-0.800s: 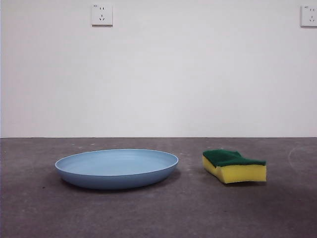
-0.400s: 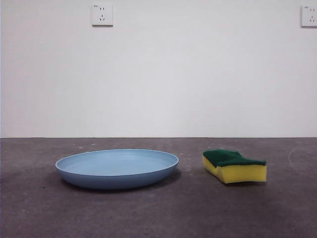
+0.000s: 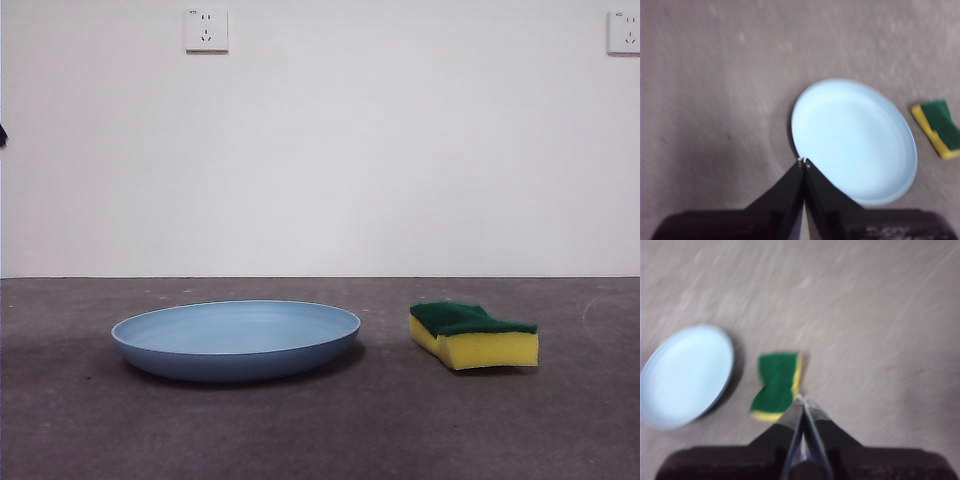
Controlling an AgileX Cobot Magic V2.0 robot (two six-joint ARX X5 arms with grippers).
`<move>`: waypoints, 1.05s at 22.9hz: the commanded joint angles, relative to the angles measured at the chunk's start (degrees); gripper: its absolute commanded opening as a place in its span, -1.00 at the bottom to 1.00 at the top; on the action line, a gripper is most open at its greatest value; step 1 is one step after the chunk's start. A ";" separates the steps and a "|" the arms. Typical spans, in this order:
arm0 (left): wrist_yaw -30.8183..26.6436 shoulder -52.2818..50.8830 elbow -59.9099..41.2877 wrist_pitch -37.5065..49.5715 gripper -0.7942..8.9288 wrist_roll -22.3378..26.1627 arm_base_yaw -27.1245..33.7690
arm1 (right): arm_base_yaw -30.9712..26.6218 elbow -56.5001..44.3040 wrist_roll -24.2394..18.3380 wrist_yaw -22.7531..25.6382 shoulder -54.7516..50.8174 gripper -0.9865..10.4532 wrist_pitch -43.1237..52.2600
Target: Pick up the plate,pick up the cloth,clean the plate with the cloth
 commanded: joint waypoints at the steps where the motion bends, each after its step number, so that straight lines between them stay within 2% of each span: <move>1: 3.15 3.48 1.62 -1.11 -0.84 1.25 0.04 | 0.04 1.49 -2.93 -4.09 3.58 -0.79 -1.42; 3: 5.20 5.18 1.84 -0.46 -0.82 1.20 0.02 | 0.04 1.97 -3.04 -5.01 5.46 -0.58 -1.44; 4: 6.27 5.97 1.84 0.13 -0.70 1.18 0.02 | 0.04 2.10 -3.02 -4.96 6.32 -0.40 -1.44; 6: 7.21 6.88 1.84 0.24 -0.28 0.94 -0.09 | 0.04 2.10 -2.99 -4.92 7.21 -0.18 -1.49; 11: 7.21 11.28 1.95 2.64 -0.25 -0.63 -0.39 | 0.04 2.12 -2.97 -4.96 7.21 -0.16 -1.42; 17: 6.80 26.47 10.97 2.78 -0.25 -0.42 -1.36 | 0.04 2.14 -2.82 -4.96 7.21 -0.16 -1.03; 24: -0.85 43.74 21.90 0.09 -0.25 1.01 -5.90 | 0.04 2.14 -2.82 -4.96 7.21 -0.17 -1.05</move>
